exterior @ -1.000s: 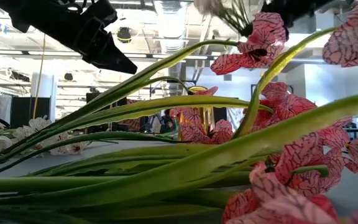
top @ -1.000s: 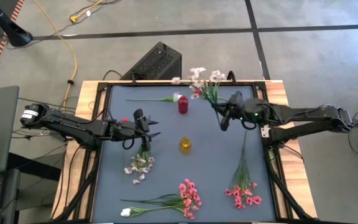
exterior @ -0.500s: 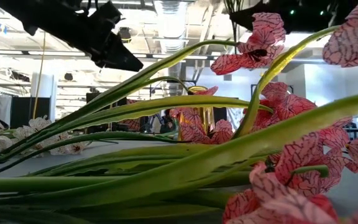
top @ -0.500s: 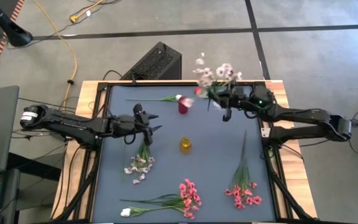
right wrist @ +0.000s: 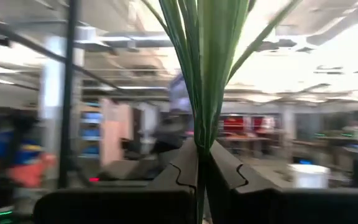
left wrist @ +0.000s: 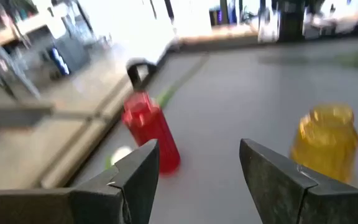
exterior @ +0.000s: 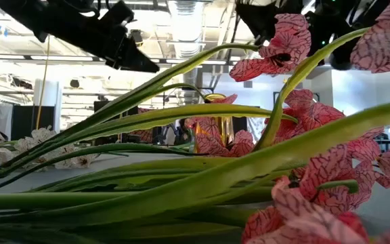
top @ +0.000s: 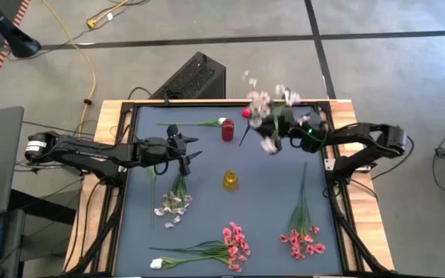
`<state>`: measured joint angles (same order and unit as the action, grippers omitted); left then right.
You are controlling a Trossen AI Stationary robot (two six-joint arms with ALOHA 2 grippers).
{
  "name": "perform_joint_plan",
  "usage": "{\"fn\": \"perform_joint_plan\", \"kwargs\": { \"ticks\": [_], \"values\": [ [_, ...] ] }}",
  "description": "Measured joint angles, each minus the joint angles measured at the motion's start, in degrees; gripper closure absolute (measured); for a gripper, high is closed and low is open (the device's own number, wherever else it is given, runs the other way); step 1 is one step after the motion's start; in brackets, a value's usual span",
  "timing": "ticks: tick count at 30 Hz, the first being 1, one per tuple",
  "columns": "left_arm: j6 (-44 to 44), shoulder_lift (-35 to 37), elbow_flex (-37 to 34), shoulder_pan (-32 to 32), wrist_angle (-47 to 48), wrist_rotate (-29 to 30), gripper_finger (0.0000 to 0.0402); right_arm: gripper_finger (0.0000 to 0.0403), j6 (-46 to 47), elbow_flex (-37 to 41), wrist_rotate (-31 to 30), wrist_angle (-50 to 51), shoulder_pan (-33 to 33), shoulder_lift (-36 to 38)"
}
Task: Sort flowers into vase by color
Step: Put the right white flowers into the yellow flower vase
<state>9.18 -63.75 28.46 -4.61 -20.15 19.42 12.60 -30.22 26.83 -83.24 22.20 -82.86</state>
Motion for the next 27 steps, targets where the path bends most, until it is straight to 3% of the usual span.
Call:
{"fn": "perform_joint_plan", "kwargs": {
  "ticks": [2,5,9,12,17,27],
  "values": [
    [2.22,0.02,-2.78,-1.68,-8.87,-1.64,0.0189,0.0366,-0.33,0.00,-0.08,-2.21,-2.84,-2.49],
    [2.16,0.04,-6.80,-6.63,-19.33,-9.45,0.0189,0.0367,-0.42,0.00,-2.60,-4.27,-6.98,-4.83],
    [-4.88,0.04,-8.06,-12.90,-21.83,-20.21,0.0189,0.0367,-1.03,0.00,-7.79,-3.94,-11.66,-5.90],
    [-5.27,0.03,-8.06,-14.77,-21.36,-25.38,0.0189,0.0367,-5.49,0.00,-11.65,-3.74,-14.52,-6.95],
    [-3.24,0.02,-8.06,-14.96,-21.69,-26.21,0.0189,0.0367,-11.34,0.00,-16.56,-2.83,-17.39,-8.76],
    [-4.88,0.02,-8.06,-14.68,-19.39,-26.58,0.0189,0.0367,-11.54,-0.02,-19.30,-2.43,-18.85,-11.05]
  ]
}}
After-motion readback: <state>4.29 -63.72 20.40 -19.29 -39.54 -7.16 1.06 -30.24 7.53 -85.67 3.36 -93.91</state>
